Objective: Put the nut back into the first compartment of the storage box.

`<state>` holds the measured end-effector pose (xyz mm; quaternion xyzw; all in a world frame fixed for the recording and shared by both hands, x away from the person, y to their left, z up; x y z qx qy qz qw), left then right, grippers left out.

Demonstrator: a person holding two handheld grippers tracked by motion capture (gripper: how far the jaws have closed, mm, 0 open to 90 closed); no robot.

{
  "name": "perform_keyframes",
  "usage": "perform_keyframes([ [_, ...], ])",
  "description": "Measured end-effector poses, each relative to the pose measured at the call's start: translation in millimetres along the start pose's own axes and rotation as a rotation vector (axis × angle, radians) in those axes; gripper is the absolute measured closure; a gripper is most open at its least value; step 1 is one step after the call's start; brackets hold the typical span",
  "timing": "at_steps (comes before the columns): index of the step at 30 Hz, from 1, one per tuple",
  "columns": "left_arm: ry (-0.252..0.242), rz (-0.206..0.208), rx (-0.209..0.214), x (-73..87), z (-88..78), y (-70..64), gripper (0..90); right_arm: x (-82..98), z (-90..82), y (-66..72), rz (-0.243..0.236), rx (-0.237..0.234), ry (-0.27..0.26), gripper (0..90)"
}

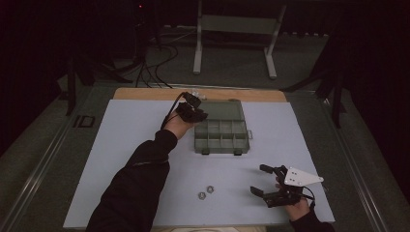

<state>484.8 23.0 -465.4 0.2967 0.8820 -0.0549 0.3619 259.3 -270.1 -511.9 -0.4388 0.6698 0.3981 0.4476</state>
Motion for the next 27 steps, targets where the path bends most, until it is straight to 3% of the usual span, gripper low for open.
perform_keyframes([
  [16,0.083,0.007,0.015,22.5,25.7,-7.5,70.6,0.1,0.5,0.3,0.0,-0.006,0.001,13.9],
  [27,0.105,-0.005,0.017,30.4,35.4,-9.8,70.5,0.1,0.3,0.4,0.005,-0.01,-0.001,13.8],
])
Point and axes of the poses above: each handheld gripper's, and its own axes: z roughly forward along the jaws, x roughly out of its underside, y roughly to its left, the point moved 3 cm from there along z, roughly forward along the jaws, and after that the axes turned 14 degrees about -x, right-handed, at the moved point
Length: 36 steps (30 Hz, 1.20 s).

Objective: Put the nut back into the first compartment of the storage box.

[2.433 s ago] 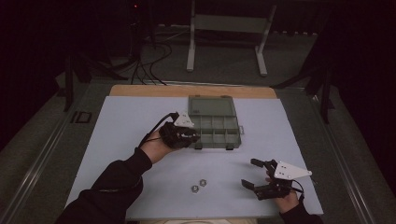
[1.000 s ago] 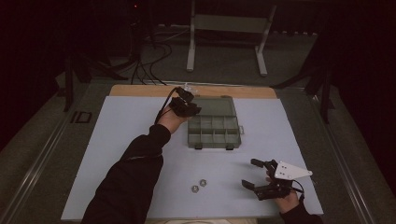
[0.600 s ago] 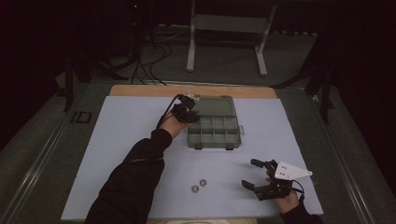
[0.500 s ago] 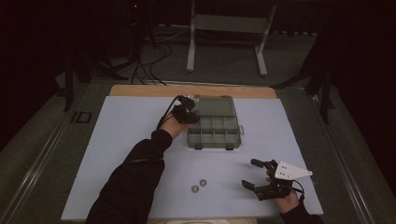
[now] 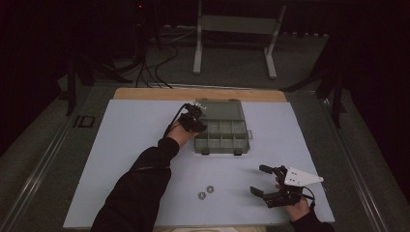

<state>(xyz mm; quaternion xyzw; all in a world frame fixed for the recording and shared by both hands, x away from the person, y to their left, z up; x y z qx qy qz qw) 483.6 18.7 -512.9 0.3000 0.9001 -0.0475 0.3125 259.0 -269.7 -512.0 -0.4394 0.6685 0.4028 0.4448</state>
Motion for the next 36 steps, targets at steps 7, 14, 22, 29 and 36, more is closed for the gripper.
perform_keyframes([
  [7,-0.019,0.01,0.007,-1.1,-2.5,-1.4,68.0,0.1,0.3,0.0,0.002,-0.003,0.0,13.8],
  [14,-0.049,-0.014,-0.014,-6.6,-18.6,0.6,48.4,0.1,0.2,-0.1,0.002,-0.001,0.0,13.8],
  [22,-0.081,-0.014,0.047,-5.7,-41.4,-2.4,25.7,0.0,0.0,-0.2,0.004,0.002,0.001,13.8],
  [29,-0.136,-0.002,0.079,0.7,-60.6,-9.8,18.1,0.0,0.0,-0.1,0.006,0.003,0.0,13.8],
  [36,-0.15,0.021,0.107,9.1,-75.0,-16.2,14.7,0.1,0.1,-0.4,0.006,0.003,0.0,13.8],
])
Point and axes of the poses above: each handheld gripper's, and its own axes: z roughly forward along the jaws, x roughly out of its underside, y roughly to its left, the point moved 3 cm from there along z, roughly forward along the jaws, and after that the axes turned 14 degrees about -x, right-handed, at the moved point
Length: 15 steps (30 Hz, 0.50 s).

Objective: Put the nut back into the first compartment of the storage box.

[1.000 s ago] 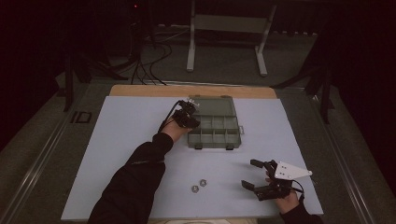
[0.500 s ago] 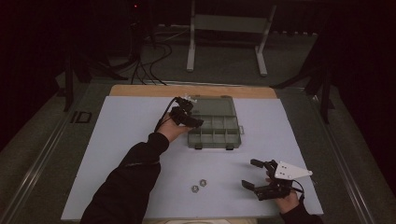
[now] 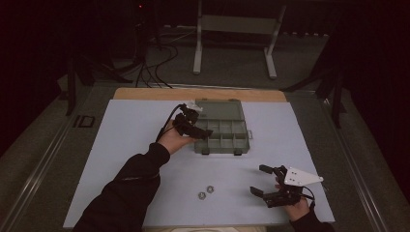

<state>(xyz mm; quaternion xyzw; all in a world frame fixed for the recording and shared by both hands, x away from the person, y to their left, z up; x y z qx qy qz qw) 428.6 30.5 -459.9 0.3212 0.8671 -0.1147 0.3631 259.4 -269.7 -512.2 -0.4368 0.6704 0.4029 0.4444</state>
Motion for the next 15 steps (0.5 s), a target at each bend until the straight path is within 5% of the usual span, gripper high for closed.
perform_keyframes([
  [5,-0.02,0.007,0.008,10.1,-21.0,-6.3,7.3,0.1,0.3,-0.3,-0.002,0.0,0.0,13.8],
  [15,-0.058,0.033,0.062,29.0,-45.8,-14.8,7.3,0.2,0.5,-0.4,0.0,0.001,0.001,13.8],
])
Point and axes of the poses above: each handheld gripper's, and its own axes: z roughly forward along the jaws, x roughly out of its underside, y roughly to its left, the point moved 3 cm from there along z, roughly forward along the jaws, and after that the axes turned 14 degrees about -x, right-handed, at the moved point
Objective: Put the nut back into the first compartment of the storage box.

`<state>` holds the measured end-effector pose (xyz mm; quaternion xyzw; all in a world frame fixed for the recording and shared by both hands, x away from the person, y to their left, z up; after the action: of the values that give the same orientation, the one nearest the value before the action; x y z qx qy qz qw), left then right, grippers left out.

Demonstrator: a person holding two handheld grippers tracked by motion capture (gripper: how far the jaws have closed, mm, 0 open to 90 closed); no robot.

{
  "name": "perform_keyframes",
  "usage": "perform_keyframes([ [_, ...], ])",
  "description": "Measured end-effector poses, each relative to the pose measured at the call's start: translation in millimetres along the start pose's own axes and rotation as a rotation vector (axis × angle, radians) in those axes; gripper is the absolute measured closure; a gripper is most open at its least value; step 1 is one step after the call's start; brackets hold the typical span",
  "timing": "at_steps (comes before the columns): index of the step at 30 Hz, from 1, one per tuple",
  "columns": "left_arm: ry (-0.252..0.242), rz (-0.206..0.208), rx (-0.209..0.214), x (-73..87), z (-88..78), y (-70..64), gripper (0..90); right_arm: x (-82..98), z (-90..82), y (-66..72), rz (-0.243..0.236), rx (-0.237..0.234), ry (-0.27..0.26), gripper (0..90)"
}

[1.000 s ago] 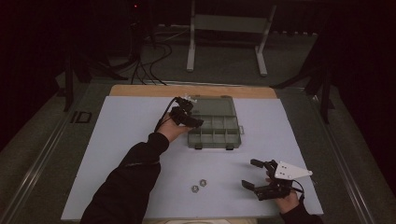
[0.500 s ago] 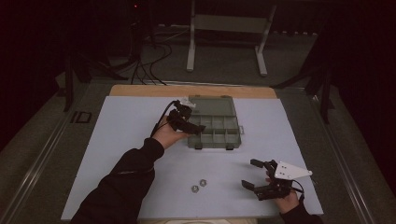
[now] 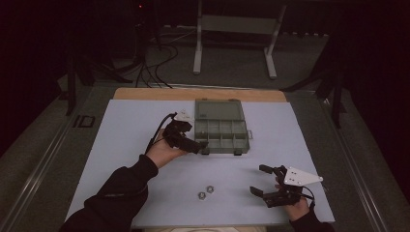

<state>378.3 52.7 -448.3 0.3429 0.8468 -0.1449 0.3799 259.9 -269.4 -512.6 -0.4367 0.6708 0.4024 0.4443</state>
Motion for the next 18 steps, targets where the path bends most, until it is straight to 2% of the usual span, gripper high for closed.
perform_keyframes([
  [3,0.004,0.007,0.011,3.1,-0.9,-2.0,7.4,0.1,0.1,-0.2,0.002,0.001,0.0,13.8],
  [4,-0.001,0.023,0.029,10.3,-5.5,-8.3,7.4,0.1,0.2,-0.2,0.001,0.001,0.0,13.8],
  [9,-0.017,0.028,0.06,19.7,-13.2,-19.3,7.5,0.4,1.1,-0.1,0.003,0.001,0.006,13.8],
  [13,-0.014,0.064,0.084,30.1,-15.6,-31.0,7.5,0.2,1.0,0.0,0.003,0.001,0.005,13.8],
  [15,-0.014,0.064,0.084,30.1,-15.6,-31.0,7.6,0.2,1.0,-0.1,0.003,0.002,0.004,13.8],
  [16,-0.012,0.081,0.11,38.4,-19.2,-41.6,8.7,0.2,0.8,0.0,0.003,0.002,0.003,13.8],
  [18,-0.01,0.1,0.123,43.3,-21.7,-48.3,8.7,0.2,0.9,0.0,0.003,0.002,0.003,13.8],
])
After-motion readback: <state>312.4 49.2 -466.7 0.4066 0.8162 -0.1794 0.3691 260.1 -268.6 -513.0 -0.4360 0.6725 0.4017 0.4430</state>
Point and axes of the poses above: each handheld gripper's, and its own axes: z roughly forward along the jaws, x roughly out of its underside, y roughly to its left, the point moved 3 cm from there along z, roughly forward along the jaws, and after that the axes turned 14 degrees about -x, right-handed, at the moved point
